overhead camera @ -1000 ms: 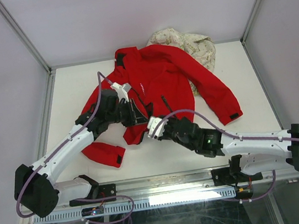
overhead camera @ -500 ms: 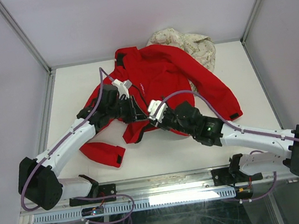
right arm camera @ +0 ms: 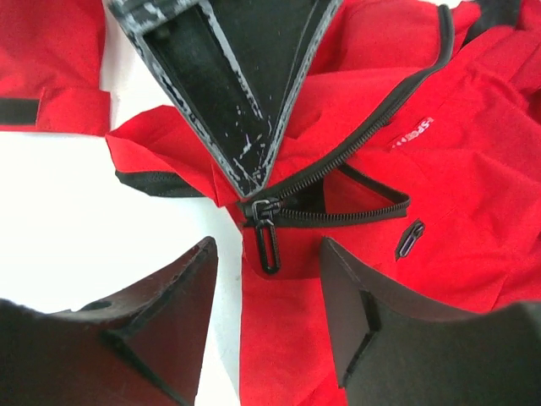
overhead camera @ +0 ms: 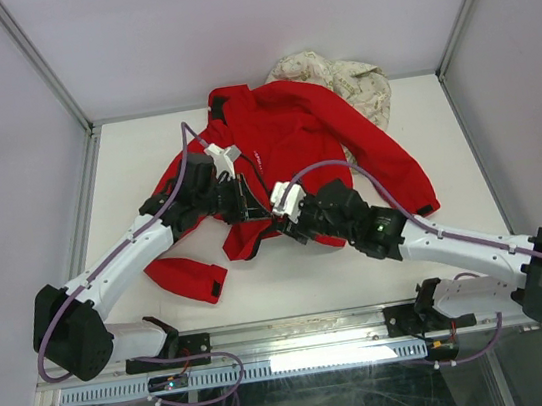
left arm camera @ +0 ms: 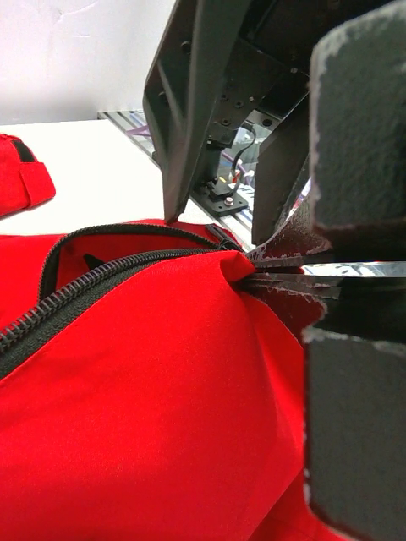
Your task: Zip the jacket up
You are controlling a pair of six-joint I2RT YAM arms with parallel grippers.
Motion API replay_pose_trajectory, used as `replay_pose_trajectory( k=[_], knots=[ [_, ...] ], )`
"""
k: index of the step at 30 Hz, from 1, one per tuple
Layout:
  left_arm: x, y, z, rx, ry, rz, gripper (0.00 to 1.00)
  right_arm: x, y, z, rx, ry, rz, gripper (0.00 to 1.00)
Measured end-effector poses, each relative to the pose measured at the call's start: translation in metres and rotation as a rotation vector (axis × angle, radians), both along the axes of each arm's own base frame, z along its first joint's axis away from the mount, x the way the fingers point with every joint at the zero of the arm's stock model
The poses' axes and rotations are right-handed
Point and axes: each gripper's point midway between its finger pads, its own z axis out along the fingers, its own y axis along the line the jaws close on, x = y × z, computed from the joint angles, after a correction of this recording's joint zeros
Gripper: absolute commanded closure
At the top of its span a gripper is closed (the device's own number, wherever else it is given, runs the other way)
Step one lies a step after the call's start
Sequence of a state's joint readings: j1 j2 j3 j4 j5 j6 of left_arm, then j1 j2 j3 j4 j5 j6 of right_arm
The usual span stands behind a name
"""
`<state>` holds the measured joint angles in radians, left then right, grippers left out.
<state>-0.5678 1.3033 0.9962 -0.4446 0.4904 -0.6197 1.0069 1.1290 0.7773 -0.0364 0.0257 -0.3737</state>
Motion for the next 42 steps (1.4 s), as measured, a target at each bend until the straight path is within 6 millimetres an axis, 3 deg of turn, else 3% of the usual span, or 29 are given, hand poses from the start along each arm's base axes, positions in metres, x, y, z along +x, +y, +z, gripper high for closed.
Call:
replay_pose_trajectory(
  k=[7,17,25,32,42],
  knots=[
    [-0.001,-0.001,0.001,-0.005,0.003,-0.008,1.0,-0.01,-0.003,-0.007,0.03,0.164,0.026,0.43],
    [-0.002,0.0,0.002,-0.006,0.0,-0.008,1.0,-0.016,-0.002,0.022,0.124,0.301,-0.013,0.6],
    [-0.002,0.0,0.004,-0.01,-0.005,-0.008,1.0,-0.014,-0.002,0.017,0.115,0.332,-0.041,0.64],
    [-0.003,0.0,0.005,-0.011,-0.007,-0.008,1.0,-0.007,0.003,-0.002,0.074,0.357,-0.062,0.68],
    [-0.003,0.0,0.004,-0.01,-0.005,-0.008,1.0,0.002,0.005,-0.006,0.069,0.342,-0.092,0.81]
  ],
)
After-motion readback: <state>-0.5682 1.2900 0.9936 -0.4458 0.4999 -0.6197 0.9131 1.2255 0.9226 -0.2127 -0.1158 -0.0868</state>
